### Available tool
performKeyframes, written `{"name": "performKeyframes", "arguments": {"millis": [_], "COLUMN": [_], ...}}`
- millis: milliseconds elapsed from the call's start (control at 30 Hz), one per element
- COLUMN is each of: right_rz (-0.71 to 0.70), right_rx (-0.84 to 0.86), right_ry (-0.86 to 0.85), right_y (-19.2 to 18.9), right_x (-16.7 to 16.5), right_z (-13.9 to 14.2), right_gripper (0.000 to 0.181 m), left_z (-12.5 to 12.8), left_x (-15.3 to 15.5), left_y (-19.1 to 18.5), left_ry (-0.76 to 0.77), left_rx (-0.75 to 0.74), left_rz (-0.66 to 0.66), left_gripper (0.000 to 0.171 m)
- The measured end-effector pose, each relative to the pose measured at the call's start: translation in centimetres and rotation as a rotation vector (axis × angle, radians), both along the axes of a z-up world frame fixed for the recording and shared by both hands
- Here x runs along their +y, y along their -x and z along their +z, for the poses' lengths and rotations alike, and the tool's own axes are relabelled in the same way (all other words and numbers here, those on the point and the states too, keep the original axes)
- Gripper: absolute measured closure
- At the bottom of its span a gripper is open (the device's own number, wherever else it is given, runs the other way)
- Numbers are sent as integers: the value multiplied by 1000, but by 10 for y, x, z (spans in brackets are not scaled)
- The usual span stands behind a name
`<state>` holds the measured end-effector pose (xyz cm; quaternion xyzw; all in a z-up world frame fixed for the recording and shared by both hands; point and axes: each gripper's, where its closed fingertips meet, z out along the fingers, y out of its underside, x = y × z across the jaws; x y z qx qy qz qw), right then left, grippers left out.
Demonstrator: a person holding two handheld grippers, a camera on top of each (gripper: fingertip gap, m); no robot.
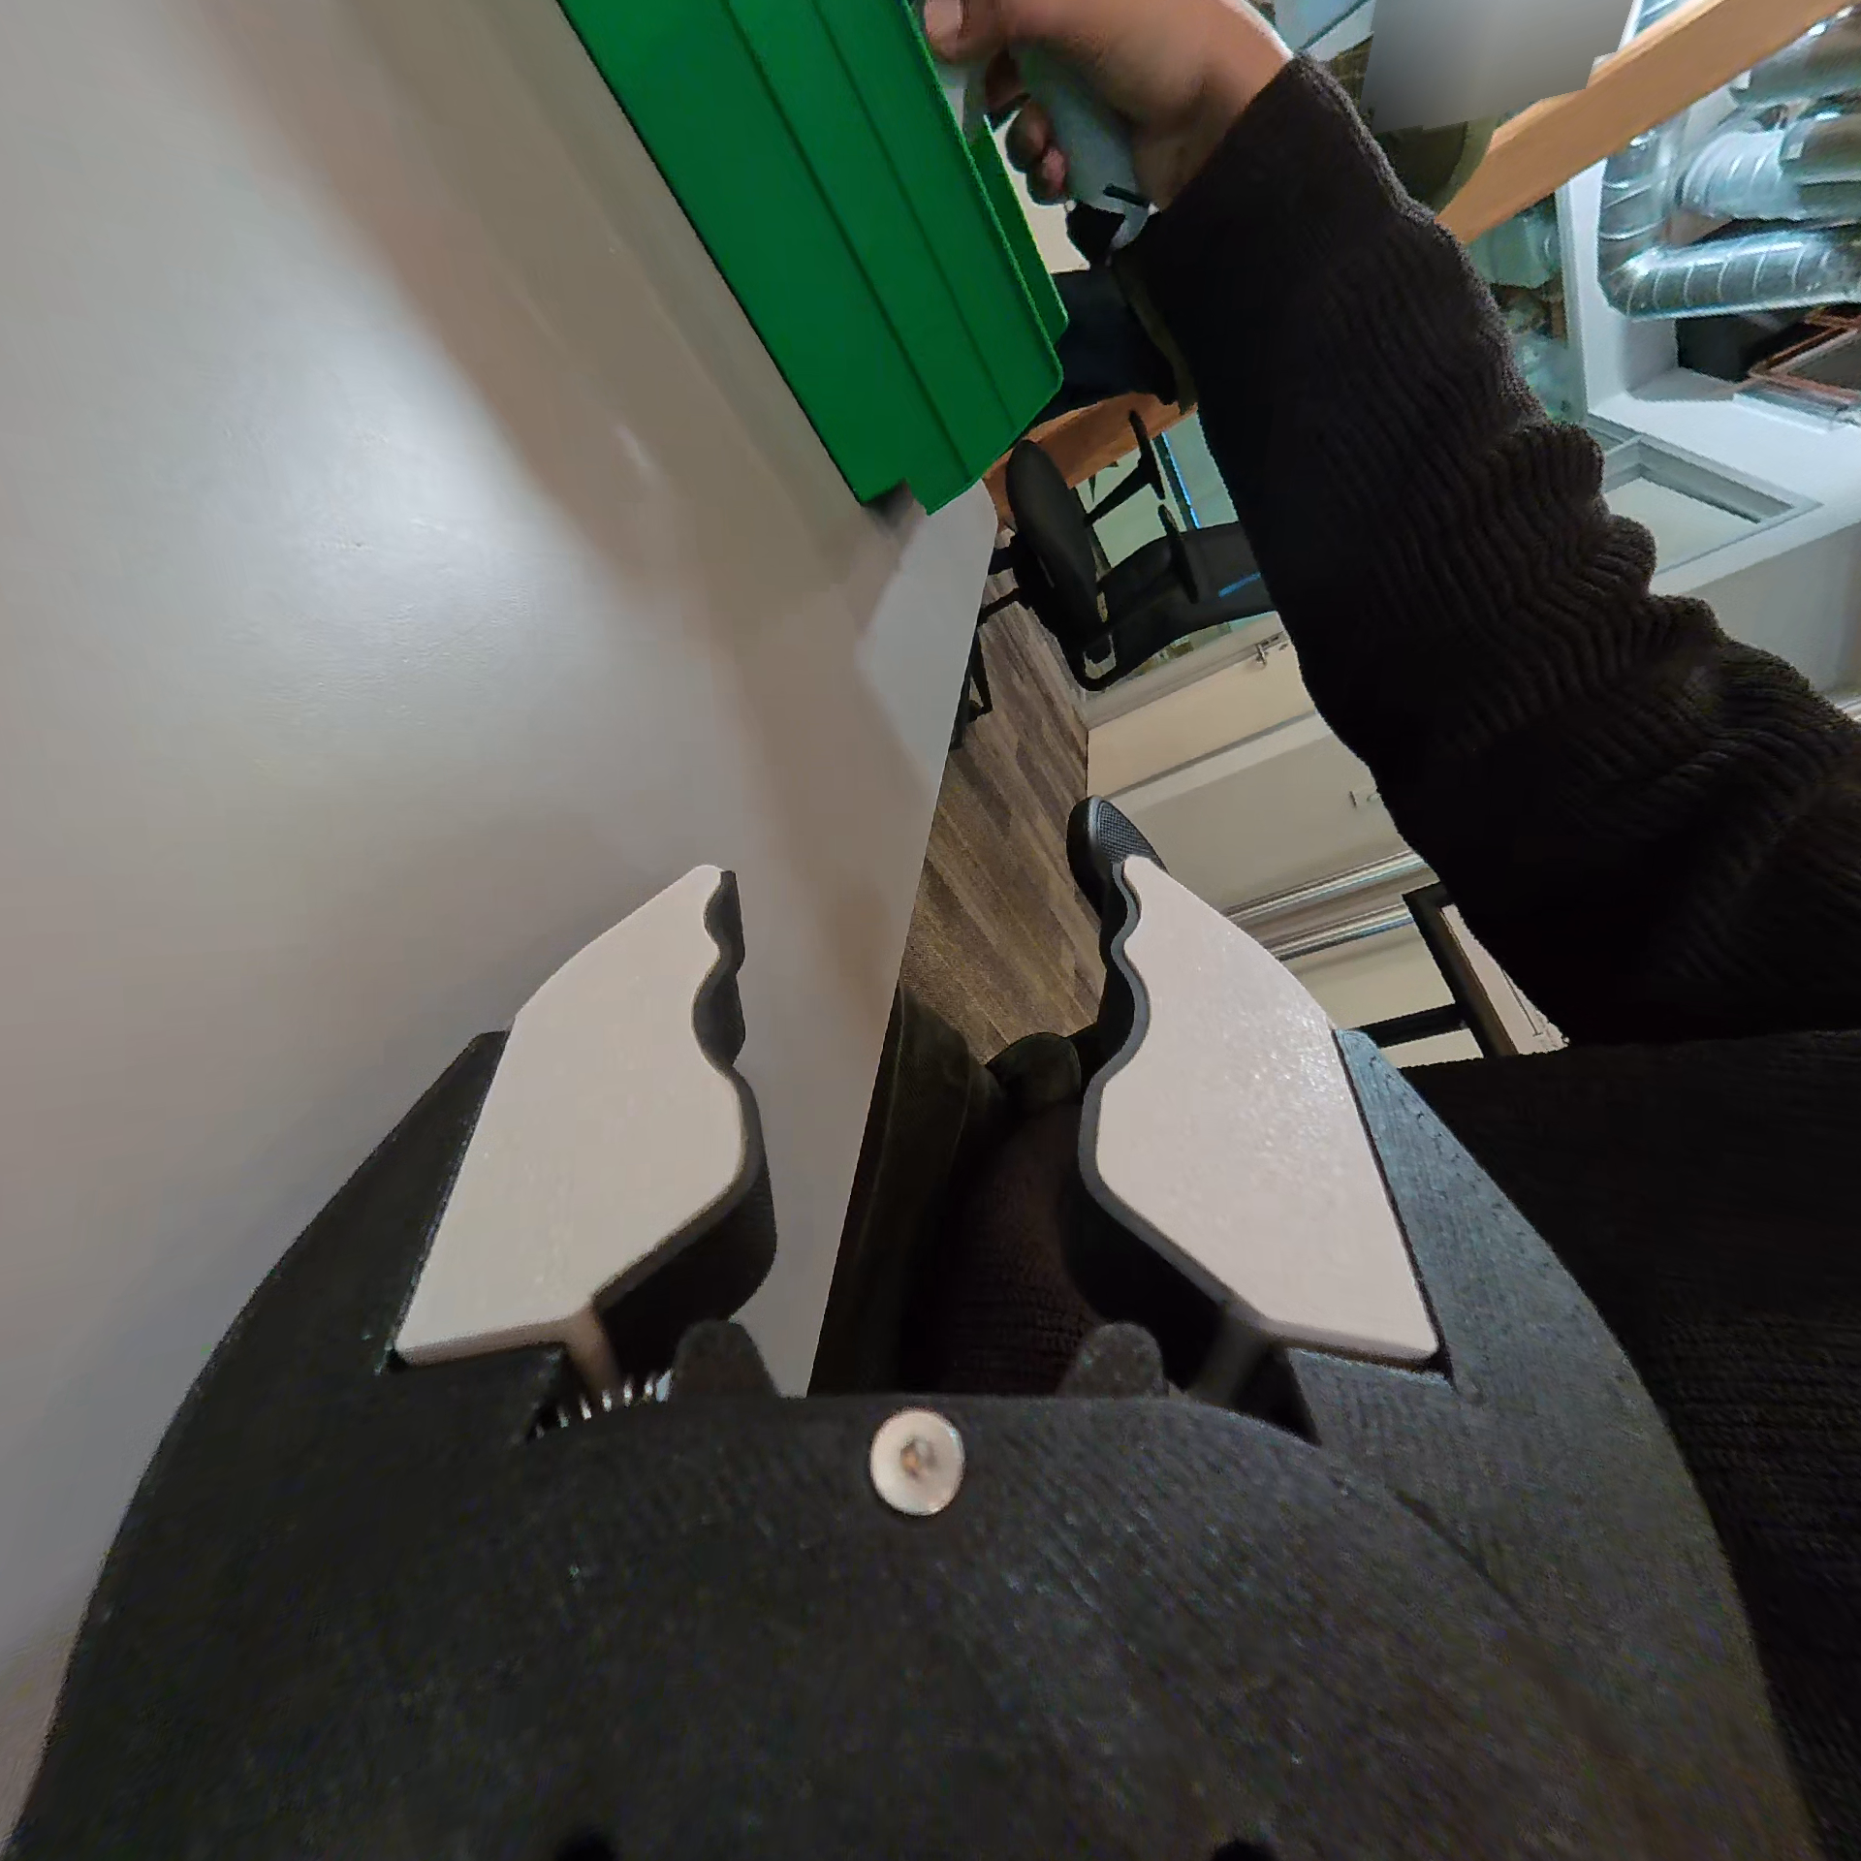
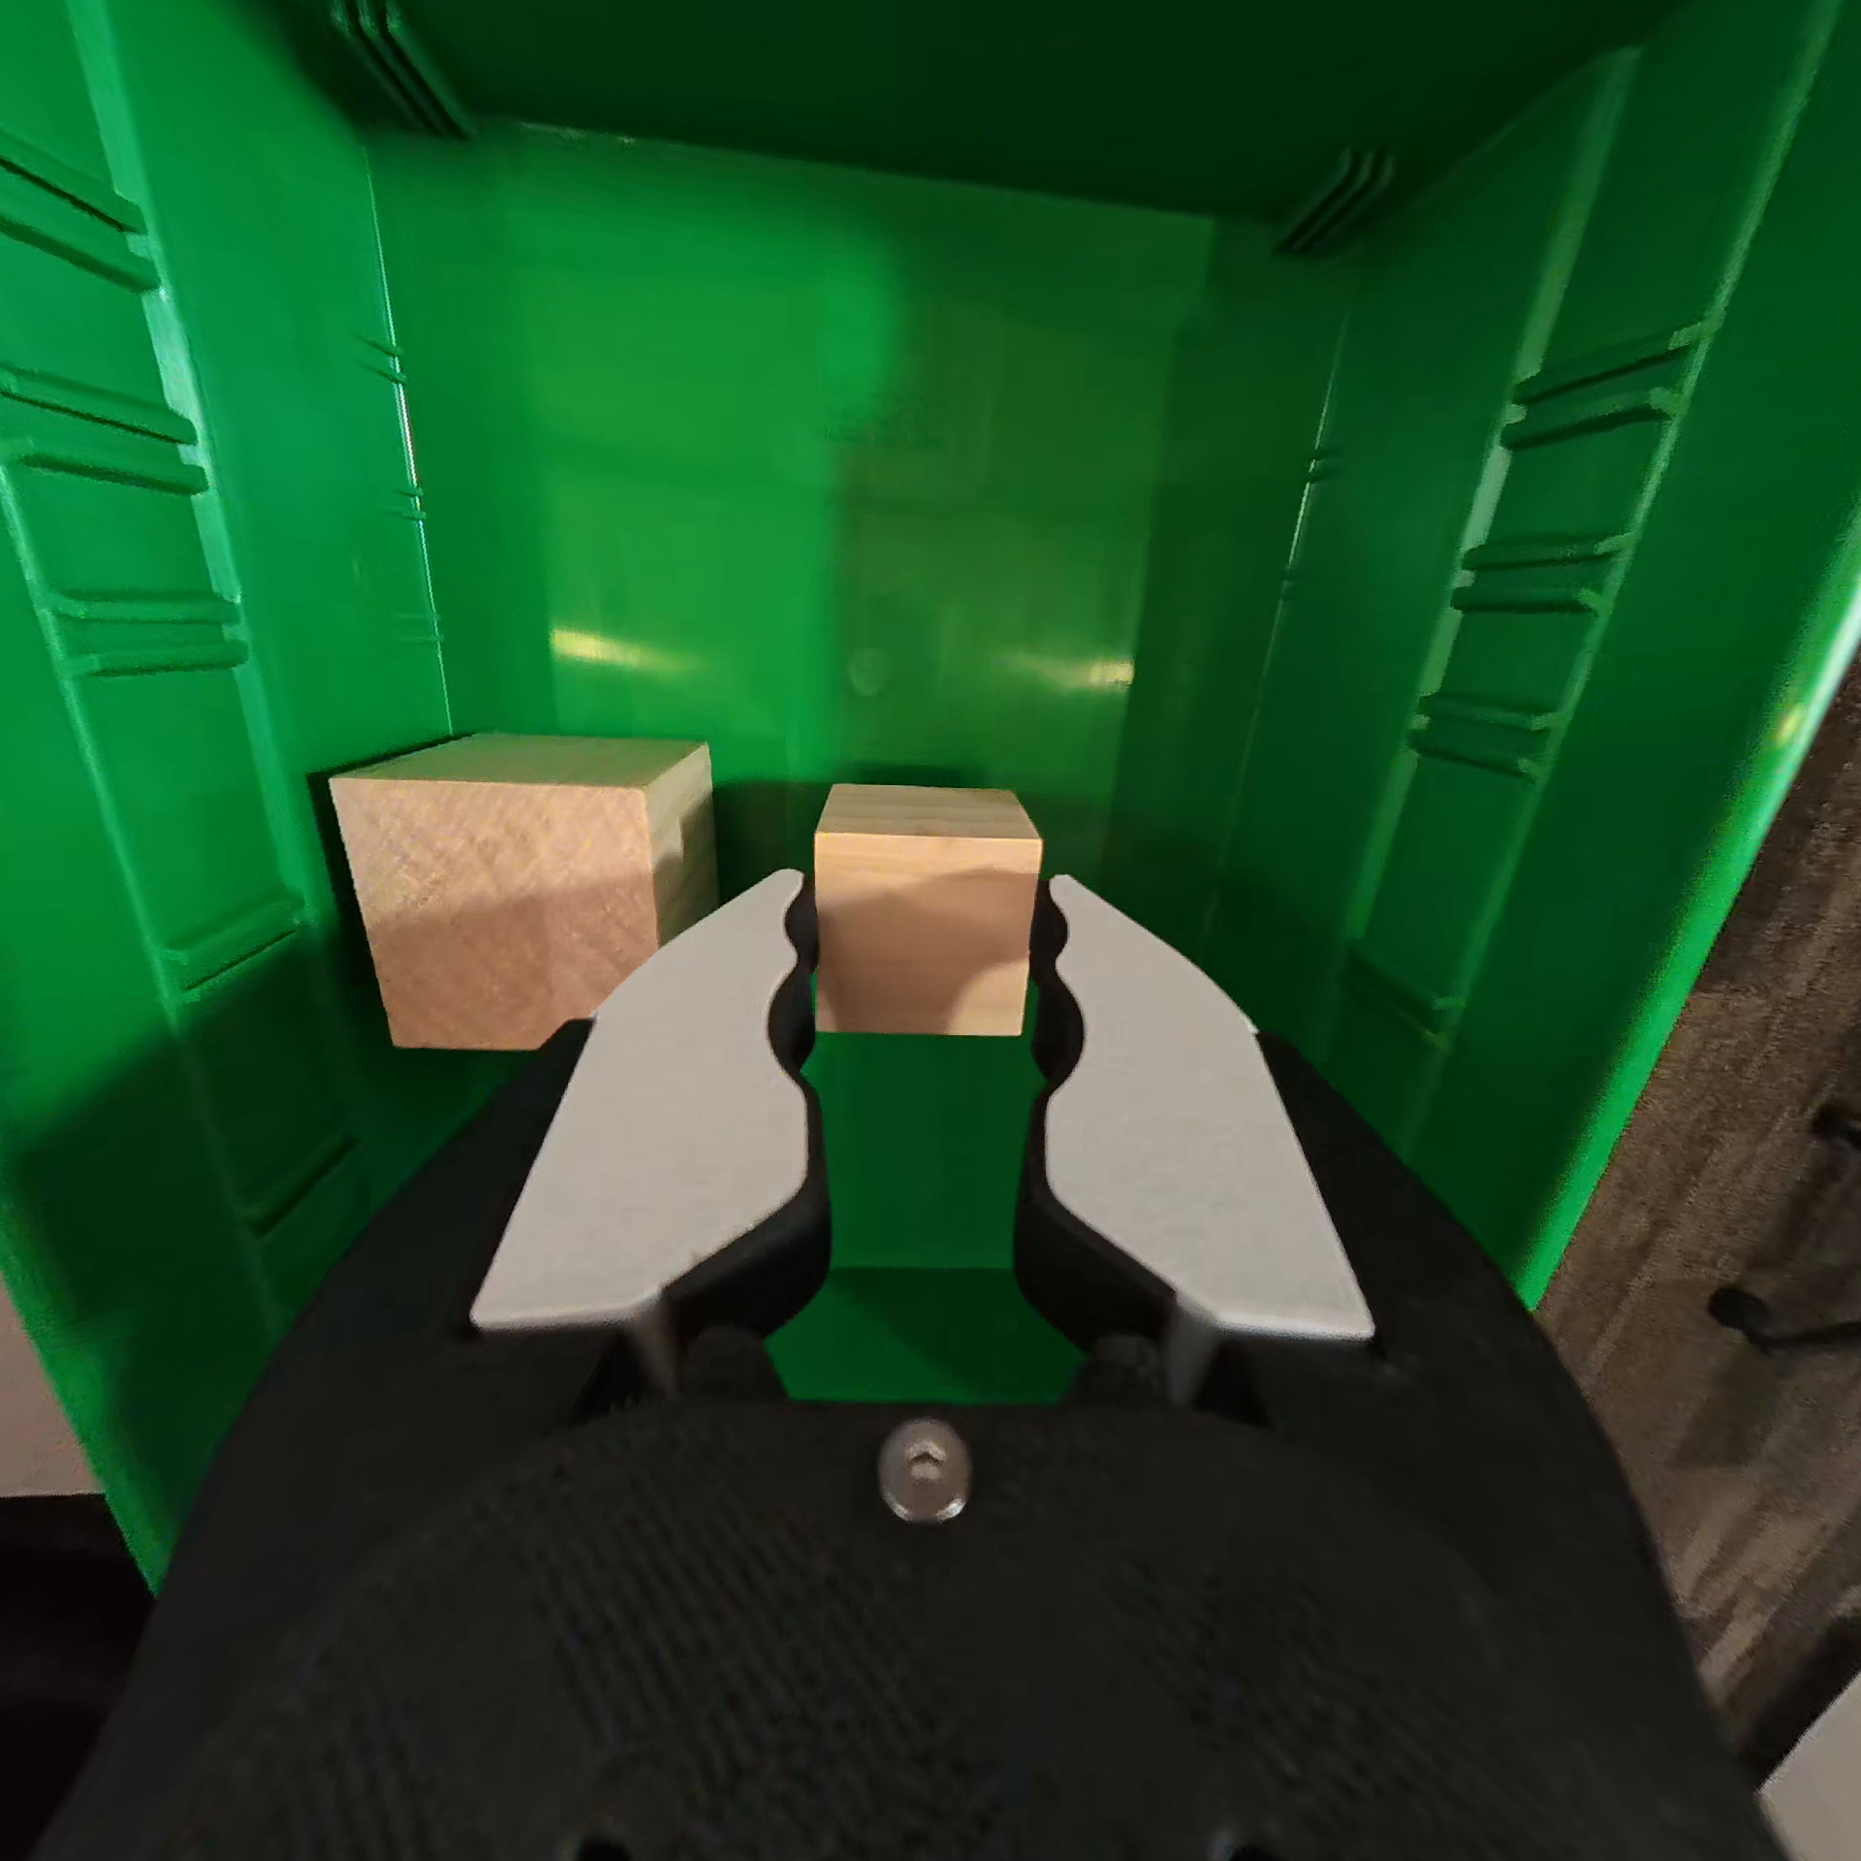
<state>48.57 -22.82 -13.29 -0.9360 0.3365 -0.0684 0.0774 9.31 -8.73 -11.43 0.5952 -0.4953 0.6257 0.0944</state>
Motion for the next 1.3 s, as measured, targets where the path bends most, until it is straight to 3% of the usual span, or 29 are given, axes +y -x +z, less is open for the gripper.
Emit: {"name": "performKeyframes", "arguments": {"millis": [1300], "right_rz": [-22], "right_rx": [4], "right_ry": [-25], "right_y": [8], "right_x": [7], "right_z": [-14], "right_gripper": [139], "left_z": [-3], "left_x": [-8], "left_y": [2], "left_ry": [-24], "left_rx": [11], "left_rz": [-30], "left_gripper": [102]}}
